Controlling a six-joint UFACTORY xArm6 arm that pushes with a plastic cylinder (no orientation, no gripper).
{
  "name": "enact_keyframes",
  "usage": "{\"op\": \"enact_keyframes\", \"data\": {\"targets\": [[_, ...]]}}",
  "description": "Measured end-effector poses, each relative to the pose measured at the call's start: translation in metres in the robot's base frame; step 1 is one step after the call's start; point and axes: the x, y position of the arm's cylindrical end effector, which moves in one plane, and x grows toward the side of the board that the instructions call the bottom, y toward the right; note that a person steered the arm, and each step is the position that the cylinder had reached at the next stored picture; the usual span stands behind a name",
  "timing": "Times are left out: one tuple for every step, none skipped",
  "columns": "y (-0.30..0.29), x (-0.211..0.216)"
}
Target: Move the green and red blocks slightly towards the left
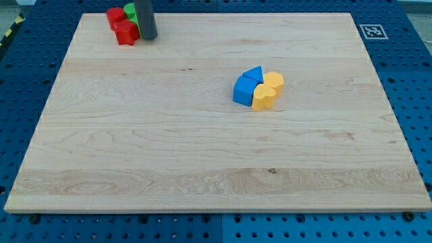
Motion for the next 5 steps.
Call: {"op": "enact_keyframes", "data": {"targets": [[0.0, 0.0], [0.027, 0.001], [0.074, -0.01], [0.062, -0.051], [0.028, -0.073]]}}
